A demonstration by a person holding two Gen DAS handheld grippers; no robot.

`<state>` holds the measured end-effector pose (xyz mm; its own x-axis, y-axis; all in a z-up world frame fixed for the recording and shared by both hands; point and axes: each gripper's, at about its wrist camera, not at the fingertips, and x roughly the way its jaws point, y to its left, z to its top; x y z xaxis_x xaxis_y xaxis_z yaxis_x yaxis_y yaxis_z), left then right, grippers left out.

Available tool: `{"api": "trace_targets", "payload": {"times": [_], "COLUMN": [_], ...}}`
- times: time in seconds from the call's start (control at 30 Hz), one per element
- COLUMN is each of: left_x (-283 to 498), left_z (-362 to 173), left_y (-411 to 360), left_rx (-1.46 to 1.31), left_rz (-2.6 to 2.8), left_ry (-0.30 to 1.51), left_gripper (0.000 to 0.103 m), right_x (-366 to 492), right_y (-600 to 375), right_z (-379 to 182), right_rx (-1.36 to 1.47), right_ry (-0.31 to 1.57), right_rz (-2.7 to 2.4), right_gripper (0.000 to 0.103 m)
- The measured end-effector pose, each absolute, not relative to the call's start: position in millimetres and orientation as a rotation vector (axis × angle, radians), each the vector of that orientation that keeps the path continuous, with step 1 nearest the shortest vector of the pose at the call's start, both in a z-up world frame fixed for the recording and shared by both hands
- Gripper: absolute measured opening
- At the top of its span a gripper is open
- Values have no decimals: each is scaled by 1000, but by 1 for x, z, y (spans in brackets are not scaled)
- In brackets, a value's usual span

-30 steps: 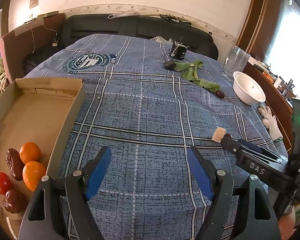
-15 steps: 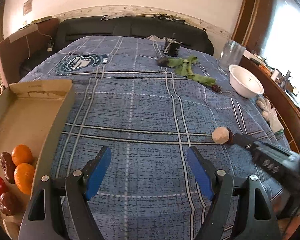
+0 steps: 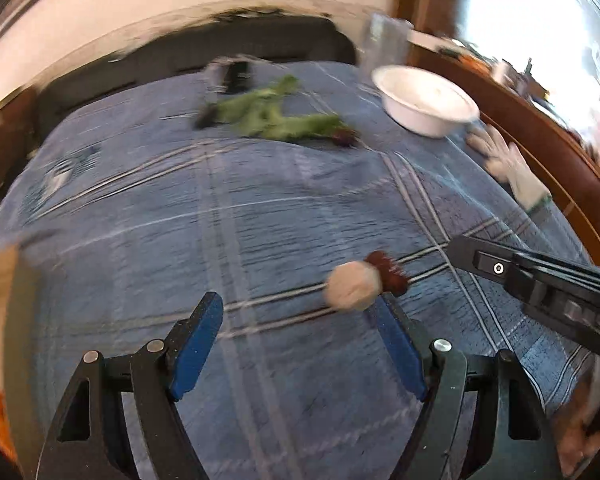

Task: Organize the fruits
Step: 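Grasp the beige round cake with the left gripper, then grasp the red date with the right gripper while the left gripper holds the cake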

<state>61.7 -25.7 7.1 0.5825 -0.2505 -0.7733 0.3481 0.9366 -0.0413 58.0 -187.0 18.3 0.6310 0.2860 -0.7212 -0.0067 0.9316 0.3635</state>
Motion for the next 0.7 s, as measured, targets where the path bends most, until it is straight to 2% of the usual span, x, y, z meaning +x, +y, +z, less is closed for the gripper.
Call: {"api": "trace_targets", "payload": {"times": [0.03, 0.13, 0.17, 0.2, 0.43, 0.5, 0.63, 0.67, 0.7], "left_x": [65, 73, 74, 75, 64, 53, 36, 35, 35], "left_z": [5, 4, 4, 5, 11, 13, 11, 8, 6], "left_y": [-31, -41, -42, -43, -15, -1, 14, 16, 17], "left_rx": [133, 158, 162, 168, 141, 116, 96, 91, 86], "left_rz": [-382, -443, -454, -458, -410, -391, -349, -339, -337], "left_ry": [883, 888, 888, 891, 927, 932, 940, 947, 947], "left_gripper": [71, 51, 34, 26, 26, 26, 26, 26, 26], "right_x": [57, 56, 56, 57, 64, 66, 74, 75, 76], "right_y": [-186, -185, -186, -186, -189, -188, -176, -172, -167], "right_z": [20, 24, 24, 24, 14, 14, 17, 18, 18], "right_rx": [345, 356, 361, 366, 428, 440, 429, 420, 402], "right_ry": [869, 848, 846, 844, 869, 858, 834, 829, 828], "right_rz": [176, 193, 198, 203, 234, 242, 271, 274, 272], "right_gripper": [22, 22, 22, 22, 23, 27, 63, 69, 69]}}
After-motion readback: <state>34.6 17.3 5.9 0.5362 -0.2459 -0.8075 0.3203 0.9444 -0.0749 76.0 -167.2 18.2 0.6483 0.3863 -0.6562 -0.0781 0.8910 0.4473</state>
